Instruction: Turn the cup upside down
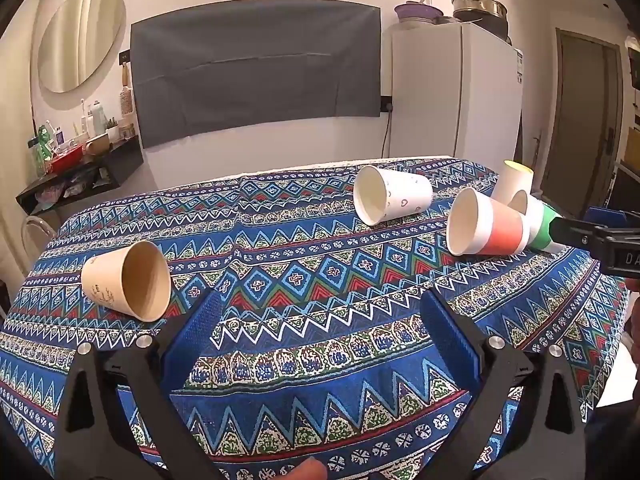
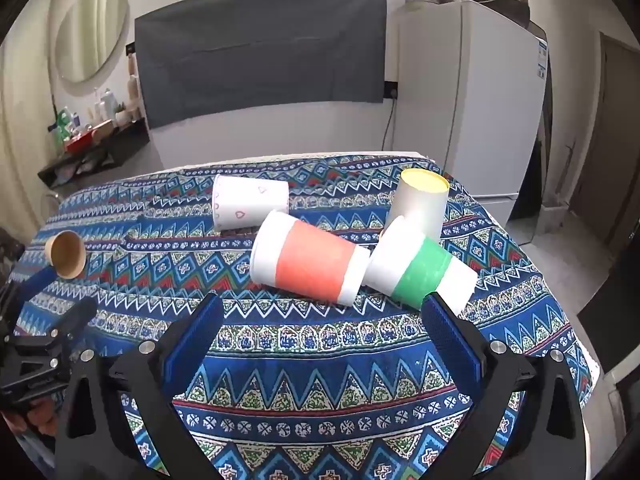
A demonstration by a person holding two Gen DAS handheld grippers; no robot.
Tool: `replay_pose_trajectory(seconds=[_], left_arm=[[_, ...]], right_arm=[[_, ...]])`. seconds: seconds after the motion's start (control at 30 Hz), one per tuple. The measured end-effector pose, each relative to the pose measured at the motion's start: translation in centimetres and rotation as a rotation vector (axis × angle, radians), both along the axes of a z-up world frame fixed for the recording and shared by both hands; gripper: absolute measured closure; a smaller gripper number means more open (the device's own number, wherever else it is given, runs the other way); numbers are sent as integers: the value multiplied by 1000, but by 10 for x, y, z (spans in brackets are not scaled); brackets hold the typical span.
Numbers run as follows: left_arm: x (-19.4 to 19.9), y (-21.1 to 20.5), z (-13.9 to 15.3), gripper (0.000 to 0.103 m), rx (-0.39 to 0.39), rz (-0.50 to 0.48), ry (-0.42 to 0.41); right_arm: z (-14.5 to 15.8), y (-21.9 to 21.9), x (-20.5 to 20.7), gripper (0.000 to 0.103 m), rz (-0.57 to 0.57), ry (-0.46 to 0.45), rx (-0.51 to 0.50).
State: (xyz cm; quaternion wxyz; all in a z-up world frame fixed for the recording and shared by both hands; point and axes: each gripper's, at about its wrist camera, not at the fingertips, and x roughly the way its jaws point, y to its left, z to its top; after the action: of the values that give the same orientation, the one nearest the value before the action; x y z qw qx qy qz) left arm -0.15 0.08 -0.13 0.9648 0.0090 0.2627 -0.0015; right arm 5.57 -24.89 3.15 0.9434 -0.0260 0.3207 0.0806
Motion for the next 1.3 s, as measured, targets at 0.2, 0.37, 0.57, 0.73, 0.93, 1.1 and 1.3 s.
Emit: replay_pose_trajectory(seconds=[0.2,0.37,0.57,0.73,0.93,1.1,1.3], left_arm=[[3,-2,-1,6,6,-4,9],[3,-2,-2,6,5,-4,9],[4,-3,-2,6,5,-7,13],[4,-2,-2,6,-1,-1,16],[2,-5,0,6,36,21,3],[-2,-7,1,6,58,44,-11],[0,-10,1,6,72,19,8]], right_arm=[[-1,2,-1,8,4,-3,-9],[-2,2,-1,8,7,0,-12],[-2,2,0,8,13,2,-20],[-4,5,1,8,21,8,-29],[-3,7,0,8,26,-2,-35],[-3,10,3,8,30,0,-30],[2,10,11,8,30,-5,-4]])
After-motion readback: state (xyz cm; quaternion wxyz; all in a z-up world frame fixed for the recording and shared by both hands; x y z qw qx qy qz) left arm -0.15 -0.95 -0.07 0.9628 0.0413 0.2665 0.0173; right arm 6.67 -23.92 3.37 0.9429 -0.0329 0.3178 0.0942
